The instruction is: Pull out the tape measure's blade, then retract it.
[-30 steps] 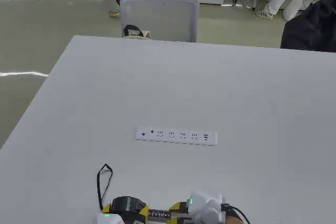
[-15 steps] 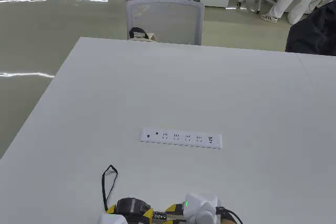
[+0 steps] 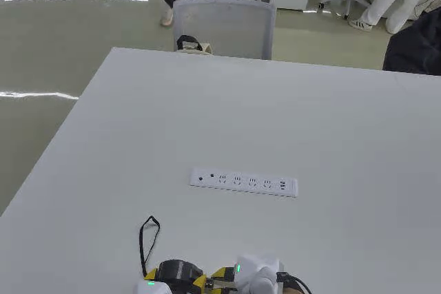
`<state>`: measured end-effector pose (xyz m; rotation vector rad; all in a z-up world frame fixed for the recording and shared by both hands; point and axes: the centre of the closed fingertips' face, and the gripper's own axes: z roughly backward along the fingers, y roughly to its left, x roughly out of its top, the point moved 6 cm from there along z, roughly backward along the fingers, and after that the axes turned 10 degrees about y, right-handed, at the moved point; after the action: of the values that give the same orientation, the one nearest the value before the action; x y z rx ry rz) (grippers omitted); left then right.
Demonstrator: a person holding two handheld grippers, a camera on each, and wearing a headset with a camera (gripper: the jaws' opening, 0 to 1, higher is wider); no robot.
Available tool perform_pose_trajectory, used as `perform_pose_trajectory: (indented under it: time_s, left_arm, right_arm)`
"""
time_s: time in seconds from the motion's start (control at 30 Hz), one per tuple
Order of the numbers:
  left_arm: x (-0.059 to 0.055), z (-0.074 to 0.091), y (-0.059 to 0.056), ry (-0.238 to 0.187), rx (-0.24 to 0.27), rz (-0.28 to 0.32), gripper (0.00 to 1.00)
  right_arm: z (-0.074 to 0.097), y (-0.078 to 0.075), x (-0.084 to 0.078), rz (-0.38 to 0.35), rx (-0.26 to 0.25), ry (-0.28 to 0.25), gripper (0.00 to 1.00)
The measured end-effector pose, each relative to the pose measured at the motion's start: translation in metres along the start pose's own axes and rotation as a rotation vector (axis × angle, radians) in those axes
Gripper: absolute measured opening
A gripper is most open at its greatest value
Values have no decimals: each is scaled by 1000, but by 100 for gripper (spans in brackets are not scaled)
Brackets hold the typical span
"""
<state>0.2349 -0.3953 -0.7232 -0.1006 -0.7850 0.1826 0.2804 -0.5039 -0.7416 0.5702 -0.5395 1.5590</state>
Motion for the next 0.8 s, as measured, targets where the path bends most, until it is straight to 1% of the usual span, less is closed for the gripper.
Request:
perform_pose_trajectory:
  time_s: [0.23,0.43,0.7,0.73,0.8]
  left_arm:
    - [-1,-1,1,0,-7,5,60]
    - [-1,-2,1,3,-11,-2,60]
    - [-3,-4,1,12,-19,-19,61]
    - [-1,-1,0,11,-18,-21,61]
    - [-1,-2,0,12,-20,-17,61]
  right_arm:
    - [-6,-1,7,28,15,2,13]
    - [-6,-1,7,41,27,8,13]
    - [-8,-1,7,42,20,17,14]
    - [-7,0,7,38,19,18,14]
    - [-7,0,6,34,14,20,14]
